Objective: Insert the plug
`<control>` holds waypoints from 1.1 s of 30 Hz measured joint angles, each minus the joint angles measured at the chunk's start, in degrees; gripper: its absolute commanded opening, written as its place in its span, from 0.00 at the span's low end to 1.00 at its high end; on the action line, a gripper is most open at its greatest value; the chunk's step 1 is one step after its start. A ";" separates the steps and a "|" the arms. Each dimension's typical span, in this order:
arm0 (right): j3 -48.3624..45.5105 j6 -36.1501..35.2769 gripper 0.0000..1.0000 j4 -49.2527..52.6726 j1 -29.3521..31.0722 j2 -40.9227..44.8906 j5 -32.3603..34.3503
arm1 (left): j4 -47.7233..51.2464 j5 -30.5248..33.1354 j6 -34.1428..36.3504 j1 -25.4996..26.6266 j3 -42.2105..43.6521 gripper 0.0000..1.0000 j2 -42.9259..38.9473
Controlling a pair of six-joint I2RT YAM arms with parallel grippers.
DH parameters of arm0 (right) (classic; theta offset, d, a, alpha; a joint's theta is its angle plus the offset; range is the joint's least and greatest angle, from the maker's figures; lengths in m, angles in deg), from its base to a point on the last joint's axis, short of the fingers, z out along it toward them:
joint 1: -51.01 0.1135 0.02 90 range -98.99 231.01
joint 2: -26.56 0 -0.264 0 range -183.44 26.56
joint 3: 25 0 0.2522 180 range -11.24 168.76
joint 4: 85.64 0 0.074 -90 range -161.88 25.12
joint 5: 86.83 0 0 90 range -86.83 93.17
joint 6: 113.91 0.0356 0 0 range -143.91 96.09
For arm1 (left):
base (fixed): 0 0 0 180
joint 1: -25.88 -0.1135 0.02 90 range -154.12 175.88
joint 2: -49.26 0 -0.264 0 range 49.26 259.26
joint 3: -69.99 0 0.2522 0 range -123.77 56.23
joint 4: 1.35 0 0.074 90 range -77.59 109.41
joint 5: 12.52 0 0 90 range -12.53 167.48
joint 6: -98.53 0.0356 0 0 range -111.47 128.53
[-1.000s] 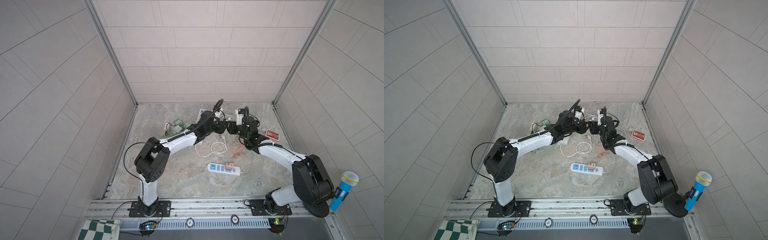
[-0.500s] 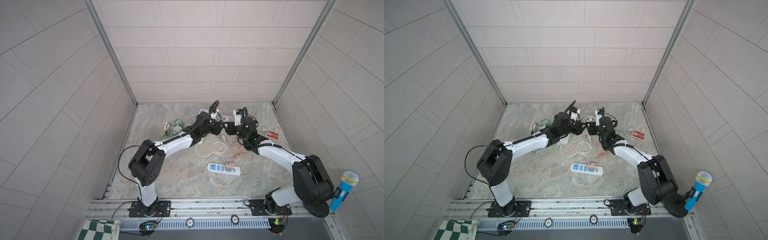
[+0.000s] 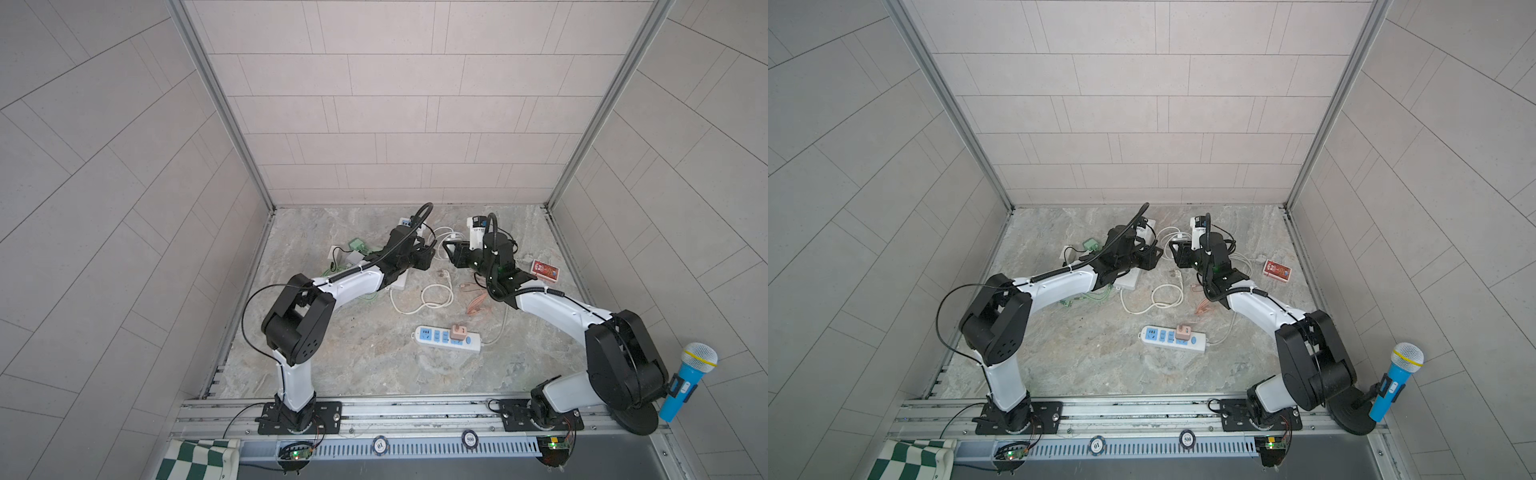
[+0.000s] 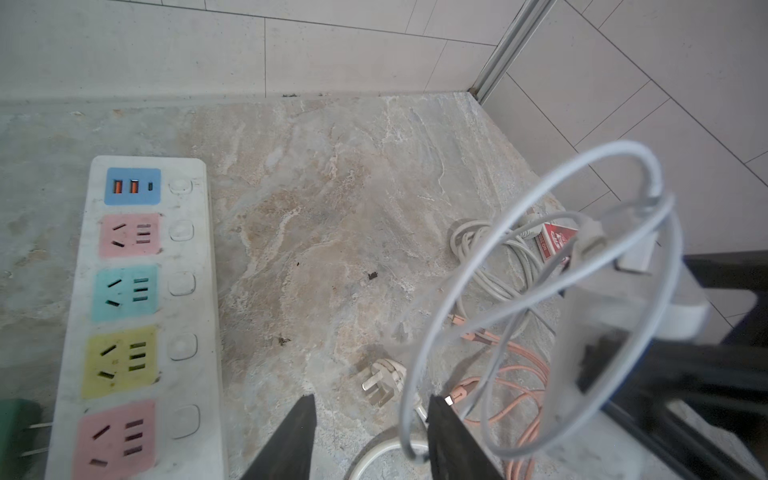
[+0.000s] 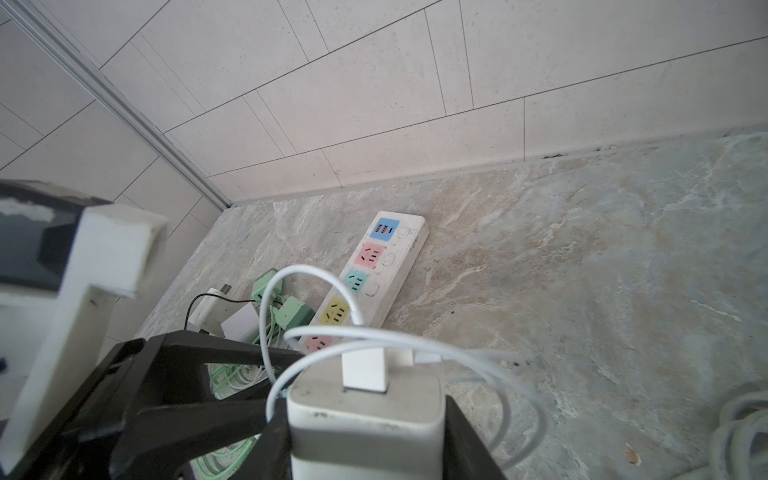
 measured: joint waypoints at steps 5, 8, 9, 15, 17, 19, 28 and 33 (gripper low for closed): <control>0.00 0.74 0.26 0.33 0.15 1.53 -2.10 | 0.63 0.72 0.07 0.00 -2.12 0.49 1.68; 0.02 1.42 0.26 1.73 0.17 3.13 -3.48 | 1.53 1.64 0.63 -0.02 -3.89 0.48 2.71; 0.13 1.62 0.26 2.75 0.17 3.72 -3.87 | 1.81 2.01 0.96 -0.04 -4.35 0.48 3.04; 0.28 2.25 0.26 6.75 0.17 6.36 -5.40 | 3.43 3.30 1.62 -0.37 -5.46 0.48 3.61; 0.28 2.29 0.26 7.32 0.17 6.75 -5.73 | 3.61 3.52 1.81 -0.37 -5.60 0.47 3.61; 0.28 2.32 0.26 7.69 0.17 6.86 -5.97 | 3.72 3.72 1.99 -0.37 -5.60 0.47 3.61; 1.09 3.13 0.25 11.17 0.17 6.84 -5.42 | 3.89 3.93 3.37 -0.37 2.27 0.48 -4.37; 1.29 3.63 0.24 11.56 0.15 6.58 -4.76 | 3.04 3.93 4.35 -0.37 7.37 0.49 -12.11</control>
